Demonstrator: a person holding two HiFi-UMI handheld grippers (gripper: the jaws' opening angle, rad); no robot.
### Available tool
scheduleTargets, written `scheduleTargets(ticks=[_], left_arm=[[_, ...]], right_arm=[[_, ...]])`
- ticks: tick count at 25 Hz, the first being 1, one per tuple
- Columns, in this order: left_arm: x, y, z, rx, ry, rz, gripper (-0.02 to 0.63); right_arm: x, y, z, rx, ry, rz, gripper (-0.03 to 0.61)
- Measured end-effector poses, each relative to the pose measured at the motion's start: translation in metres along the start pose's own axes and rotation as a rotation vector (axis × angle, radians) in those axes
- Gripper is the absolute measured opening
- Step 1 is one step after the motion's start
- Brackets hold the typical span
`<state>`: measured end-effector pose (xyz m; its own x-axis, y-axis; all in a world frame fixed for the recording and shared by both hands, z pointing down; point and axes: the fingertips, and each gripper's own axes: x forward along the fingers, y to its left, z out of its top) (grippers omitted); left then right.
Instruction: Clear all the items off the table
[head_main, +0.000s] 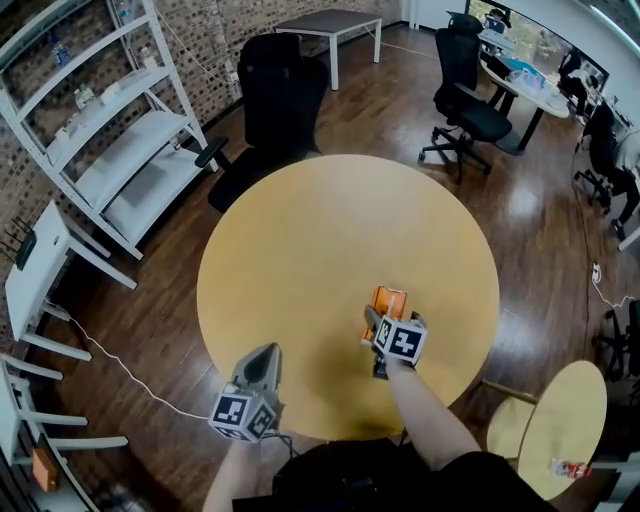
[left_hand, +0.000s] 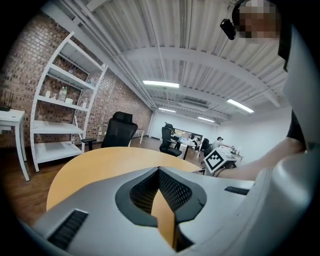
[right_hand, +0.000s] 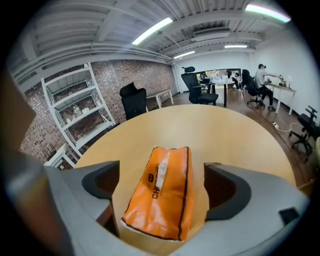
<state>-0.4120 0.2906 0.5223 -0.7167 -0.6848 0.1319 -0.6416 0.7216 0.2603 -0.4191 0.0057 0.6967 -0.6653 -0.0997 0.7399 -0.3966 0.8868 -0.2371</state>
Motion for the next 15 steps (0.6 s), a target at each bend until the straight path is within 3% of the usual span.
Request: scheduleTargets(ticks=[4,7,9,15], left_arm=[[-0.006,-0.002,-0.008,-0.010,0.029,0.004,-0.008],[-0.009,-0.006,-0.015,-0.006,0.051,0.009,-0.008],[-0.011,-0.004,-0.019,-0.004,0.058,0.015,-0.008],[-0.015,0.005,-0.027,-0.021,0.059,0.020,-0.008]], right_arm=[[0.031,-0.002,-0.001,-0.060,0.085,-0.052,0.543],[0.051,-0.011,-0.050,0.070,0.291,-0.022,0.543],[0.056,-0.012,-0.060,0.113,0.303,-0.001,0.540],[0.056,-0.006,-0.059,0.023,0.284,0.043,0.452]])
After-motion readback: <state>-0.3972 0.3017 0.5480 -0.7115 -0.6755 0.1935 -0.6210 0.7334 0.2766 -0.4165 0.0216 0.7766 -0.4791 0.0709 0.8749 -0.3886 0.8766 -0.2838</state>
